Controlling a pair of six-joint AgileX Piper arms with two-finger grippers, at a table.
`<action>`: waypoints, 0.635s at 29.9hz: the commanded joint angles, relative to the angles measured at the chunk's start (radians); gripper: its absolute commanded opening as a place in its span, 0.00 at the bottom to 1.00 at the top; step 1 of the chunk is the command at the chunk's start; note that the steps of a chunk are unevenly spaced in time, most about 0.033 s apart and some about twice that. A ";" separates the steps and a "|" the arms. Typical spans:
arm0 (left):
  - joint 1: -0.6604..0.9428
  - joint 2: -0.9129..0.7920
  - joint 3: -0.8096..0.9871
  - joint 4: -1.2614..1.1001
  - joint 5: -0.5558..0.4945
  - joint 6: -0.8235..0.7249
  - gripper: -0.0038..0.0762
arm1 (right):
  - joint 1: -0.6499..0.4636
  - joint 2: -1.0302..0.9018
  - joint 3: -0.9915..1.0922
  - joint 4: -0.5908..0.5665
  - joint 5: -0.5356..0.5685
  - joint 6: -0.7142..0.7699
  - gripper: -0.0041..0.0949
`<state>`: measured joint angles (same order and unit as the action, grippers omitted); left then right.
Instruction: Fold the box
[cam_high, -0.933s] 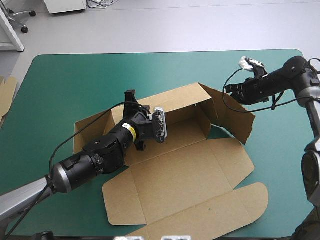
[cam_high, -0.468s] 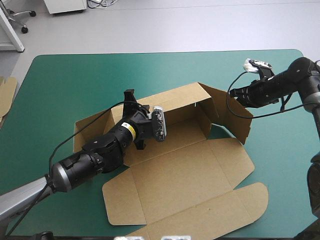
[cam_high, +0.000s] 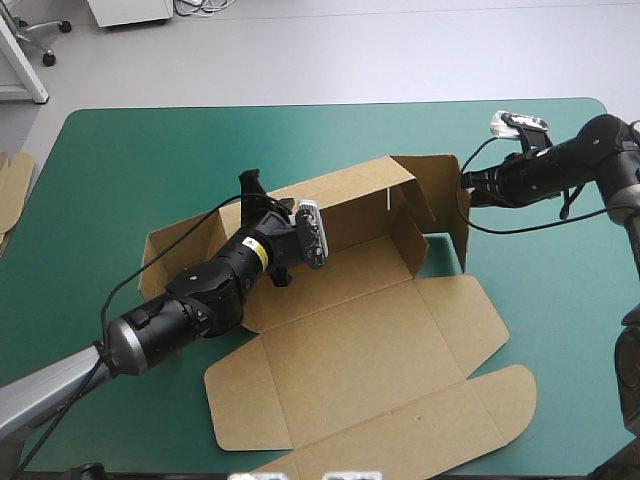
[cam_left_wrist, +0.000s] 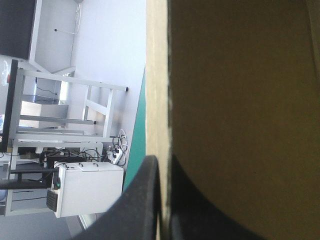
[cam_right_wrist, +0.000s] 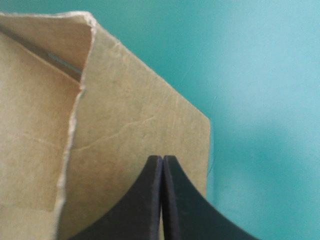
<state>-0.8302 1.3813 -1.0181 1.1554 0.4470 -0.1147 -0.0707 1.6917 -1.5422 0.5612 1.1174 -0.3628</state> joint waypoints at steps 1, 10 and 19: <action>0.007 -0.011 -0.021 0.019 -0.021 -0.037 0.03 | -0.003 -0.049 -0.021 0.035 -0.116 -0.016 0.01; 0.005 0.039 -0.021 0.005 -0.028 -0.035 0.03 | -0.036 0.011 -0.126 0.083 -0.250 -0.061 0.01; 0.003 0.039 -0.021 -0.066 -0.073 -0.033 0.03 | -0.046 0.193 -0.431 0.168 -0.083 -0.021 0.01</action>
<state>-0.8187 1.4337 -1.0244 1.1753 0.4490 -0.1260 -0.1108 1.9013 -1.8692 0.6718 1.0159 -0.3967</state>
